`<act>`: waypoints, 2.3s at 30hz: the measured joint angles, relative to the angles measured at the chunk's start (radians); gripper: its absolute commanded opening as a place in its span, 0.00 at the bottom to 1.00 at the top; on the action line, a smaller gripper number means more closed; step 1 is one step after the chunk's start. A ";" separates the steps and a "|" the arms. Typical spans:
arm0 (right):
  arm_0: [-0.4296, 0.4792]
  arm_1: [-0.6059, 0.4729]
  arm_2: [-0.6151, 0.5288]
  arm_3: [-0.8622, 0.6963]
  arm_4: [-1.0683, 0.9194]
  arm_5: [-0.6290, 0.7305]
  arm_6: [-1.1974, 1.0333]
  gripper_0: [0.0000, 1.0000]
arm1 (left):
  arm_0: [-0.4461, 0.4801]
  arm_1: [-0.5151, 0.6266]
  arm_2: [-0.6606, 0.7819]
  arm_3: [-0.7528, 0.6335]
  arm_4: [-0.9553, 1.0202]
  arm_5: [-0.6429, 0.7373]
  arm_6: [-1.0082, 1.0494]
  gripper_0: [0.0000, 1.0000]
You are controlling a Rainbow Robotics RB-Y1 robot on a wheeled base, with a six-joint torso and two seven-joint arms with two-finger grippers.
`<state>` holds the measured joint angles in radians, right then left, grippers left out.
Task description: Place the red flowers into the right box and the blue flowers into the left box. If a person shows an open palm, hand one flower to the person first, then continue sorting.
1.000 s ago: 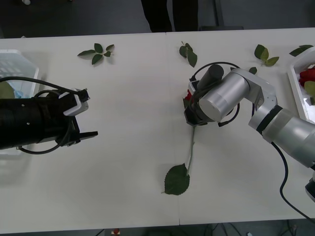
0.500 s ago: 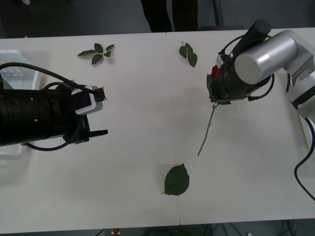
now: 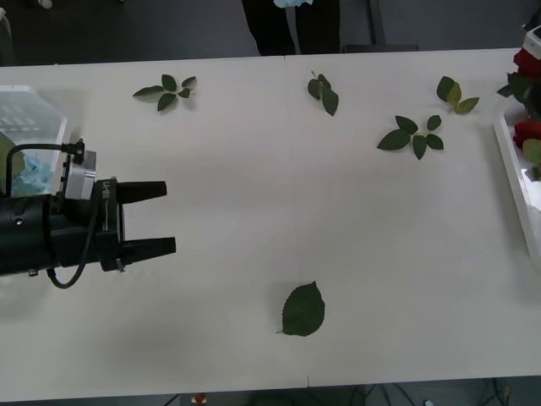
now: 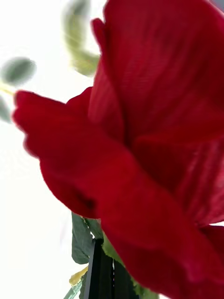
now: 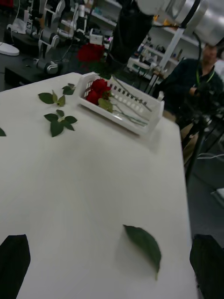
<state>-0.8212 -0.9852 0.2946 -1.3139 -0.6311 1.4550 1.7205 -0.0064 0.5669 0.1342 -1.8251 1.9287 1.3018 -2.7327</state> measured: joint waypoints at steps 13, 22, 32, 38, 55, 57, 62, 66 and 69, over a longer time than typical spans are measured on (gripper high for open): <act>-0.001 -0.019 0.025 0.307 0.194 -0.343 0.171 0.00 | -0.022 0.157 -0.126 0.196 0.395 0.050 0.000 1.00; -0.003 -0.004 0.142 0.513 0.290 -0.592 0.171 0.00 | -0.027 0.442 -0.299 0.037 0.580 -0.160 0.000 1.00; -0.004 0.032 0.194 0.595 0.294 -0.613 0.171 0.55 | -0.027 0.499 -0.302 -0.112 0.612 -0.279 0.000 1.00; -0.004 0.032 0.205 0.595 0.293 -0.612 0.170 0.79 | -0.027 0.499 -0.310 -0.112 0.598 -0.285 0.000 1.00; -0.089 -0.033 0.073 0.443 -0.470 -0.121 0.531 0.89 | -0.028 0.499 -0.310 -0.112 0.549 -0.300 0.000 1.00; -0.089 -0.052 0.068 0.368 -0.555 -0.073 0.540 0.90 | -0.028 0.499 -0.310 -0.112 0.549 -0.301 0.000 1.00; -0.089 -0.085 0.068 0.241 -0.786 -0.018 0.632 0.89 | -0.028 0.497 -0.313 -0.105 0.549 -0.306 0.000 1.00; -0.087 -0.091 0.069 0.178 -0.931 -0.002 0.812 0.90 | -0.028 0.496 -0.318 -0.103 0.549 -0.311 0.000 1.00; -0.074 -0.105 0.069 0.097 -1.010 -0.004 0.956 0.90 | -0.028 0.496 -0.320 -0.102 0.549 -0.311 0.000 1.00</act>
<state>-0.8955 -1.0904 0.3638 -1.2168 -1.6413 1.4509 2.6765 -0.0342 1.0632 -0.1858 -1.9275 2.4779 0.9907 -2.7327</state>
